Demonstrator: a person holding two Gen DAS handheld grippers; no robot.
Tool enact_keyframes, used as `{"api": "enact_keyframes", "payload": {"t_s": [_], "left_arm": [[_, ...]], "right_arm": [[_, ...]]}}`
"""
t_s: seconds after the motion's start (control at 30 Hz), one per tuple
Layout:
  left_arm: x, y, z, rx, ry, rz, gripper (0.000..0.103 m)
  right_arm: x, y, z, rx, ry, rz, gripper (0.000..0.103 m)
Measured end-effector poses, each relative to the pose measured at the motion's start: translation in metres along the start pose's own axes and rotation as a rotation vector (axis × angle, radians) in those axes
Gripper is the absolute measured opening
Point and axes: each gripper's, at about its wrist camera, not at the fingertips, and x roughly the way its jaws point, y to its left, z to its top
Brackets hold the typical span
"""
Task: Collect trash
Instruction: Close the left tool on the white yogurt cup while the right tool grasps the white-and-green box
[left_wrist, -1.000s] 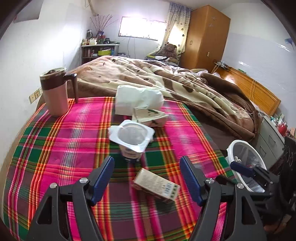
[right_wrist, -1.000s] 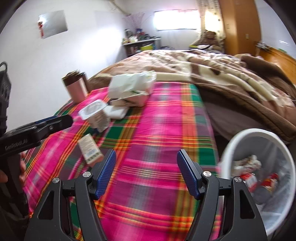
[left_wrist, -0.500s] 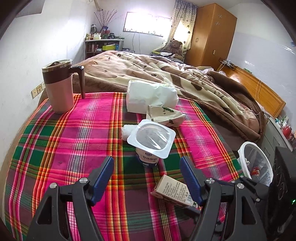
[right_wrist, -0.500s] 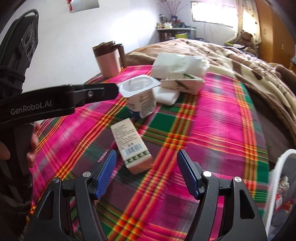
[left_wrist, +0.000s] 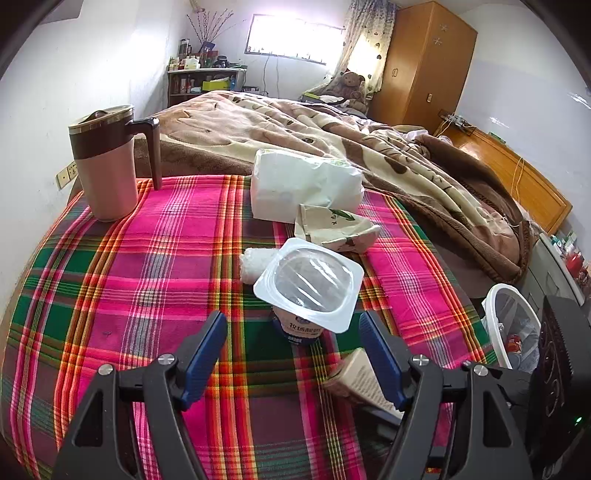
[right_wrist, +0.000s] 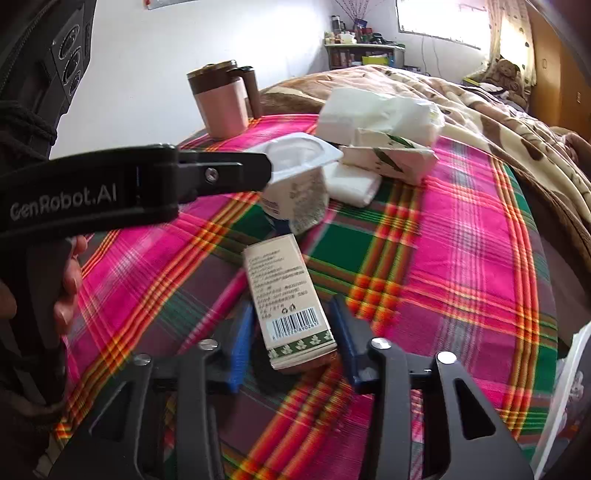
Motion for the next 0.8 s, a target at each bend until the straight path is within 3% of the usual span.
{"api": "enact_keyframes", "payload": {"t_s": [0.2,0.43,0.8], "left_arm": [[0.008,-0.002,0.003,0.01,0.008,-0.003,0.076],[0.024,-0.004,0.006,0.022,0.03,0.003,0.077],[0.051,-0.006,0.009,0.036,0.059,0.017,0.077]], "right_arm": [[-0.009,-0.02,-0.003,0.06,-0.013,-0.053,0.035],[-0.013,-0.052,-0.001,0.178,-0.026,-0.206,0.035],[-0.011,-0.068,0.003,0.244,-0.044,-0.211,0.035]]}}
